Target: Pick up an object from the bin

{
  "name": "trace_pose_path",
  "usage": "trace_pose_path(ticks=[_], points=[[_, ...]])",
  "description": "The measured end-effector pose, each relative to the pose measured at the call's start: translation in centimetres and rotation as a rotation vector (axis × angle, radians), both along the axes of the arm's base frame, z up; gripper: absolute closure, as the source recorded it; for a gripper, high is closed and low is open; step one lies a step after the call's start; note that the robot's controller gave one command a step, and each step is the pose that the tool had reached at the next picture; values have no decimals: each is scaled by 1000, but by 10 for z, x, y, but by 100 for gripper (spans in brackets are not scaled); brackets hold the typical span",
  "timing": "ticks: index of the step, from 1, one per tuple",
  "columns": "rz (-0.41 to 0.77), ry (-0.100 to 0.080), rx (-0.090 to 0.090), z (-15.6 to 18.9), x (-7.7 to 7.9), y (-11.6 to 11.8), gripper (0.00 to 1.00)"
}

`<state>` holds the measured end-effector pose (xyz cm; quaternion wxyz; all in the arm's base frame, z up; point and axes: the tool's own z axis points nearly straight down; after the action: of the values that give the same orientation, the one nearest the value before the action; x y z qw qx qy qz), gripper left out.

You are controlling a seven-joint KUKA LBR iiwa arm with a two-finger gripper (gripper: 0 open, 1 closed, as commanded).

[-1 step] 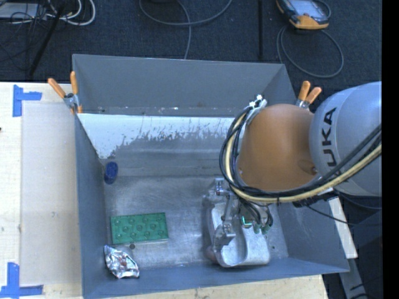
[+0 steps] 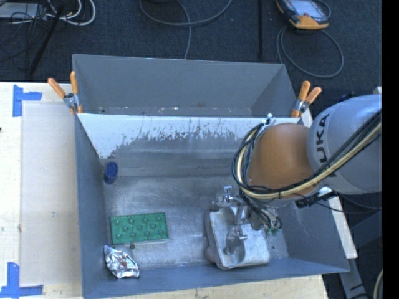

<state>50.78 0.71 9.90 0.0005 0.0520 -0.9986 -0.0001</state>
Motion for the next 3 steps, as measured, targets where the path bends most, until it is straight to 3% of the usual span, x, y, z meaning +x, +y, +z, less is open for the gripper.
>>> trace_pose_path(ticks=[1,2,3], points=[[0,0,0,2,-1,2,100],[-2,-18,2,5,4,2,0],[21,-20,-6,-20,7,14,0]])
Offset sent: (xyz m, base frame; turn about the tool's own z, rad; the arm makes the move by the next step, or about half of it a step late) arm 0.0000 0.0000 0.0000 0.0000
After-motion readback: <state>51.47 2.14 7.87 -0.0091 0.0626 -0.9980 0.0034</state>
